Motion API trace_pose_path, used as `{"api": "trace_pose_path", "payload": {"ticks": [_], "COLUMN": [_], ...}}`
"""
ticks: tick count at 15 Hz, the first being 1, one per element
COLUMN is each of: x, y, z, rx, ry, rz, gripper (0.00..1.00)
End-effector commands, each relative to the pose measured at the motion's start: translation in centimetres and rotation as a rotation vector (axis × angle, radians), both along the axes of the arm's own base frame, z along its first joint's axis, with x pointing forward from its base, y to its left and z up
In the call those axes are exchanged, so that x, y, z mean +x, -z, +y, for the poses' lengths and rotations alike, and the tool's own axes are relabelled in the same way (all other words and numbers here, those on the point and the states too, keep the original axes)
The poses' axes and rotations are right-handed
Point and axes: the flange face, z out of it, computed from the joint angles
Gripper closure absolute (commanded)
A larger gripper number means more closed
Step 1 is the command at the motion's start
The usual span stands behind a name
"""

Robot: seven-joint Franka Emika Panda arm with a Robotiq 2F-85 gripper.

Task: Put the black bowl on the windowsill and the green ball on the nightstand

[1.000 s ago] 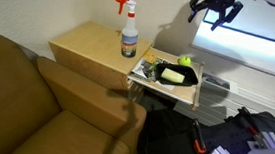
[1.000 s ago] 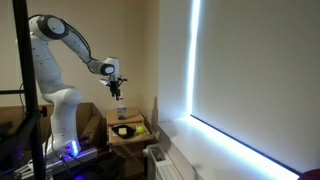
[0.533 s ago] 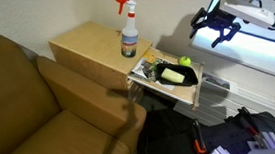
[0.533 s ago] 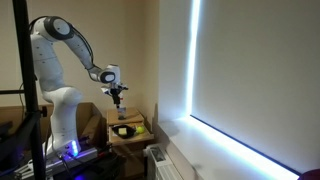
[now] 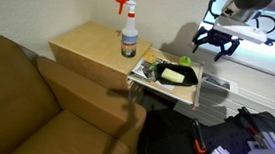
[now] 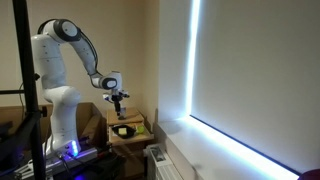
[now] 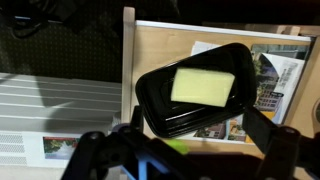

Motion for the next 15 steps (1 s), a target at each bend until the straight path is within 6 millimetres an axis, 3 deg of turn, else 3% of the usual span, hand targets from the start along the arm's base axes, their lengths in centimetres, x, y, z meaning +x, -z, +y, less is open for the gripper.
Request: {"api": "trace_pose_path", "payload": {"ticks": [1,5,6,7,8,11,15], "x": [0.5,0.2,0.3,0.4,0.2,0.7,0.4], "y": [3.9,7.0,6.6,4.6,6.5,5.1,11.4], "z": [-1.6,-1.6,-1.0,-0.4,-1.3,-0.4,-0.6], "rx": [-0.006,0.044,0.088,0.108,0.069,0.091,0.099], "ry": [0.091,0.182,0.190,0.177,0.187,0.181,0.286], "rz": [-0.017,0.007,0.022,-0.014,0.012,-0.017,0.073], "gripper": [0.00,0.00,0.00,0.00,0.00,0.00,0.00]}}
